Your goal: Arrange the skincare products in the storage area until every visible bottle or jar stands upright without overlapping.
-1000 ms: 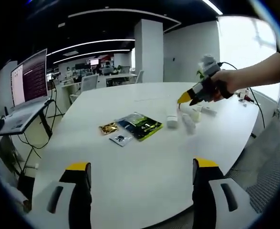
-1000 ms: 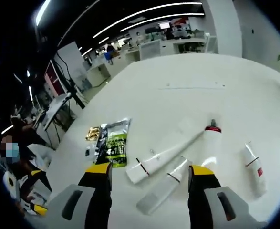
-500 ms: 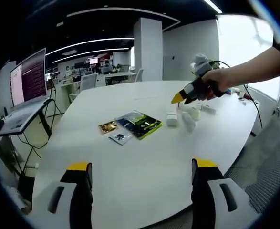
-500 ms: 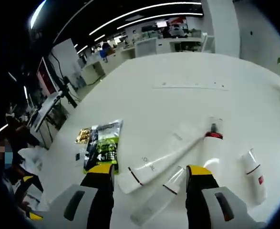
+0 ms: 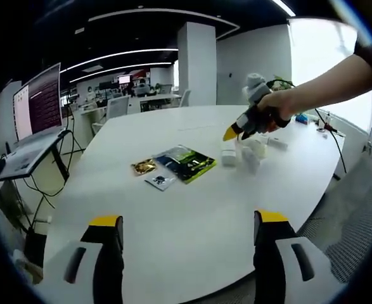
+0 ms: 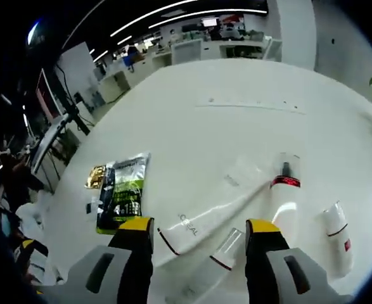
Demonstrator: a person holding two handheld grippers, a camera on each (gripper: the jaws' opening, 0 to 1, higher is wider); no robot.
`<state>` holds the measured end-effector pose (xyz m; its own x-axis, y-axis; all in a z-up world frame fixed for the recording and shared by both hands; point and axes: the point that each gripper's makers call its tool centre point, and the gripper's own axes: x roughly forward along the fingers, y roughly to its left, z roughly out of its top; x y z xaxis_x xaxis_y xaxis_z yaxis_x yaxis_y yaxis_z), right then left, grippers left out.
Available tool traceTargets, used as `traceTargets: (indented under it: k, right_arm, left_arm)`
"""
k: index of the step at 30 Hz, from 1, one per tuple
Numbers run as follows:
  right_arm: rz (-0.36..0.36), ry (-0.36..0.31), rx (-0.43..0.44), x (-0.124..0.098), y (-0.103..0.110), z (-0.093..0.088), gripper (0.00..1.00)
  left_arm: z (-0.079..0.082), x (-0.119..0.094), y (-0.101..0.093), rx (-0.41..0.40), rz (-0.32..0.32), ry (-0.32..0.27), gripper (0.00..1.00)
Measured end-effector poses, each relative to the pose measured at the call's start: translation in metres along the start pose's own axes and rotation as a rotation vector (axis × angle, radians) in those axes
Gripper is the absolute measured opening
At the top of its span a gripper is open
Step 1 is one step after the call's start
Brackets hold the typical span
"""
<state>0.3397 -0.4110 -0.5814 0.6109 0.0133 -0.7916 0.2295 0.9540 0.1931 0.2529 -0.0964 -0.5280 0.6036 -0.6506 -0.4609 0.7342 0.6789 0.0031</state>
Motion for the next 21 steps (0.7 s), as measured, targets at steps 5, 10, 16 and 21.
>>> traceTargets:
  k: [5, 10, 16, 21]
  right_arm:
    - [-0.007, 0.009, 0.011, 0.005, -0.004, 0.001, 0.59]
    - [-0.018, 0.017, 0.015, 0.014, -0.008, 0.006, 0.58]
    - [-0.038, 0.049, -0.015, 0.019, -0.008, 0.005, 0.52]
    - [-0.048, 0.077, -0.021, 0.027, -0.009, 0.001, 0.50]
  left_arm:
    - [0.000, 0.000, 0.000, 0.000, 0.002, 0.004, 0.78]
    - [0.000, 0.000, -0.001, 0.002, -0.001, 0.010, 0.77]
    - [-0.001, 0.000, -0.002, 0.002, -0.001, 0.016, 0.77]
    - [-0.003, 0.000, -0.001, 0.003, -0.001, 0.021, 0.77]
